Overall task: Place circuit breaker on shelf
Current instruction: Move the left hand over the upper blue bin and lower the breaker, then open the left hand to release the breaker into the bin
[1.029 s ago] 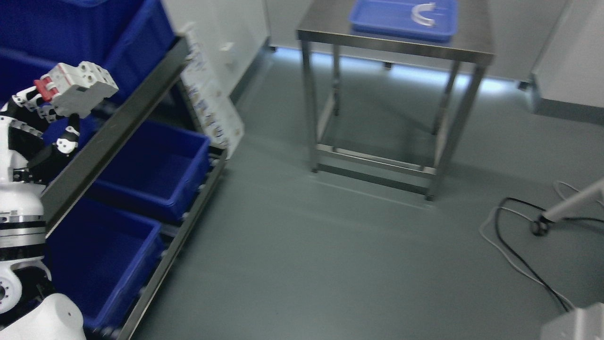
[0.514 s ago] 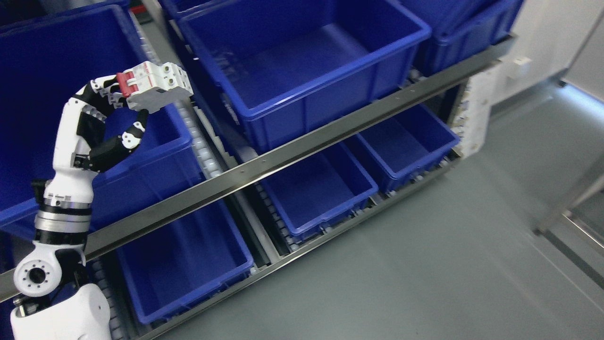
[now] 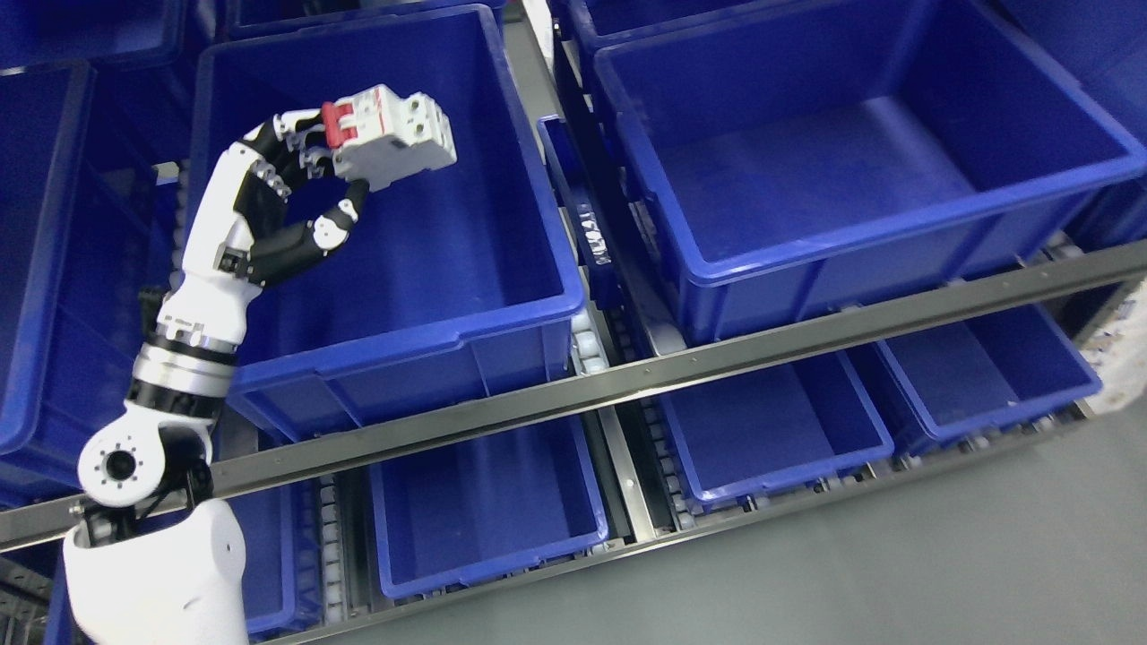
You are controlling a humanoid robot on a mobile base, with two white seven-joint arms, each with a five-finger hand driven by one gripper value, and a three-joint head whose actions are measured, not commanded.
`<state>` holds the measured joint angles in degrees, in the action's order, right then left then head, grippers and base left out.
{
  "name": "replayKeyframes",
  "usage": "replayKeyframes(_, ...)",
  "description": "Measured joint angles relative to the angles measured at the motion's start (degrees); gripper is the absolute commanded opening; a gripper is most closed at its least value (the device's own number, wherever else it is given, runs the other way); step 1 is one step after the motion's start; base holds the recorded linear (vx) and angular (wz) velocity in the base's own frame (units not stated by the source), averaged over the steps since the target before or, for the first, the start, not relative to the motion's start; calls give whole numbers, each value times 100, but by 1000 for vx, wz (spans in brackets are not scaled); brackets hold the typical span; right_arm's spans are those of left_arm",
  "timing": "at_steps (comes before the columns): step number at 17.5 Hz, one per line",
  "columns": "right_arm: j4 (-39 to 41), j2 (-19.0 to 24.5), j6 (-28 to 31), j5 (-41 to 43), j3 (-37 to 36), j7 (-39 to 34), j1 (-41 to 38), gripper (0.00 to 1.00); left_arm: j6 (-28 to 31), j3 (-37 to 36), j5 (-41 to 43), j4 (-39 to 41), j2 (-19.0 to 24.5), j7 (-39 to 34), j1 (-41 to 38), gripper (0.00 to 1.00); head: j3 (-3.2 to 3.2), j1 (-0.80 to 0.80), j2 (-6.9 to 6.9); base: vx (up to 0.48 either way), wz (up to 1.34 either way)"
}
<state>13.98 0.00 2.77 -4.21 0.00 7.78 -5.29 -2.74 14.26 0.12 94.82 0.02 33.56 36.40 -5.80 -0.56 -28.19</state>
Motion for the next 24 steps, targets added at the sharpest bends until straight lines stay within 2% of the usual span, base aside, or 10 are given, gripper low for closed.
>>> replayKeyframes(3, 0, 0, 3, 0, 0, 1, 1, 100, 633, -199, 381, -112, -1, 38, 414, 7, 0, 0, 0, 152, 193)
replayKeyframes(6, 0, 0, 3, 0, 0, 2, 1, 100, 779, -343, 956, -462, 140, 194, 821, 7, 0, 0, 0, 120, 120)
replayKeyframes(11, 0, 0, 3, 0, 0, 14, 1, 100, 158, -701, 1838, -1600, 709, 387, 1505, 8, 0, 0, 0, 80, 23)
replayKeyframes(18, 0, 0, 3, 0, 0, 7, 1, 100, -90, -1643, 2488, -3764, 1148, 490, 2814, 12, 0, 0, 0, 15, -2)
replayKeyframes(22, 0, 0, 3, 0, 0, 0, 1, 100, -187, -2007, 2640, -4724, 1270, 411, 3236, 33, 0, 0, 0, 2, -10)
replayKeyframes(24, -1, 0, 3, 0, 0, -2, 1, 100, -188, -2169, 2723, -5099, 1307, 273, 3355, 41, 0, 0, 0, 0, 0)
